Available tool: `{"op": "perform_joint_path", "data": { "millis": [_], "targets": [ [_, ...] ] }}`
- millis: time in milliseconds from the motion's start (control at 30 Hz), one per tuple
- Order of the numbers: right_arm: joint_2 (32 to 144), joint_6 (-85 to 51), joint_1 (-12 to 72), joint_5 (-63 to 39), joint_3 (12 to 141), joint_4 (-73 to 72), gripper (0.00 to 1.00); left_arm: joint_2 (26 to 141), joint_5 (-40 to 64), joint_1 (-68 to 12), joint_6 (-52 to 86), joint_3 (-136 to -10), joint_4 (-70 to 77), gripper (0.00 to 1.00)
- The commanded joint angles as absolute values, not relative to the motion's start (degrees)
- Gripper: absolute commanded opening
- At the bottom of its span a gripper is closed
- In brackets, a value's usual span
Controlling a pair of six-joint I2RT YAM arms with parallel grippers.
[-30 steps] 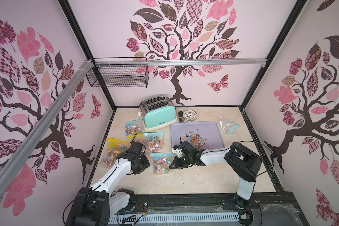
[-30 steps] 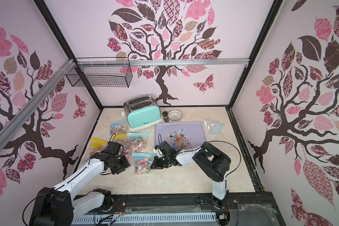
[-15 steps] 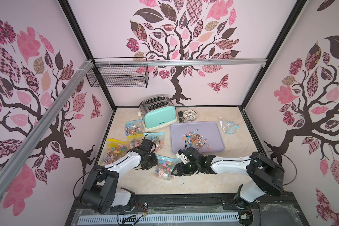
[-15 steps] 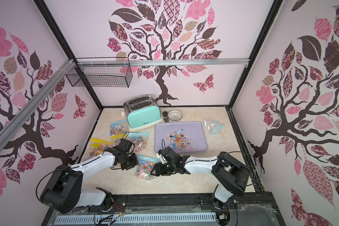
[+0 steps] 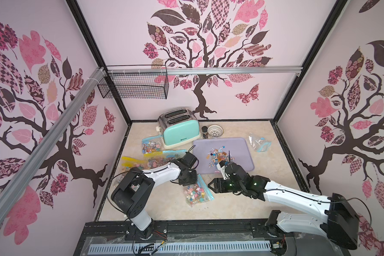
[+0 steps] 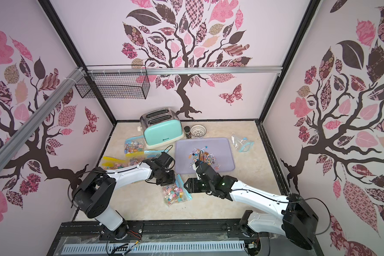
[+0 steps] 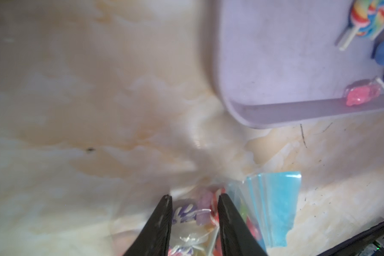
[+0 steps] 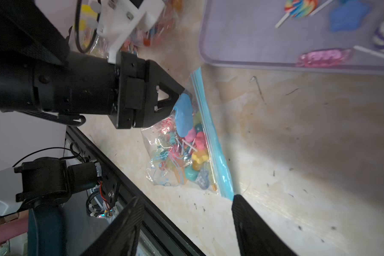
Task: Pour candies out of the ziploc bag
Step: Adjust the ziploc bag at the center of the board, then open the ziploc bag at the center of the board.
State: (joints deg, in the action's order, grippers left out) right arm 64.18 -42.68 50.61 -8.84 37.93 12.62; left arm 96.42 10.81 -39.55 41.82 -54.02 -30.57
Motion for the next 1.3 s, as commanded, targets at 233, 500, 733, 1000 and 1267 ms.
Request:
{"op": "perform_joint_path", "data": {
  "millis": [233,500,733,1000,1267],
  "targets": [
    [56.7,-39.5,46.4,-4.0,35.4,21.1,0.67,96.1,10.9,-44.2,39.5,-60.0,-31.8,0.43],
    [57.0,-33.6,40.1,-5.9,36.5,23.1,0.62,88.3,-2.4,-46.4,40.8,-64.7,-46.0,0.55],
    [59.1,-24.8,23.1,-15.5,37.1,22.7,0.55,86.4,-1.9,-56.1,49.4,-66.7,-49.7,0.44],
    [61.8,-21.9,18.3,-17.2,37.0,19.9,0.50,96.3,-0.4,-62.2,59.3,-68.7,-44.9,0.31],
    [61.0,-22.2,18.2,-19.2,34.6,17.7,0.48,104.6,-0.3,-62.2,62.4,-70.0,-42.0,0.26]
  ]
}}
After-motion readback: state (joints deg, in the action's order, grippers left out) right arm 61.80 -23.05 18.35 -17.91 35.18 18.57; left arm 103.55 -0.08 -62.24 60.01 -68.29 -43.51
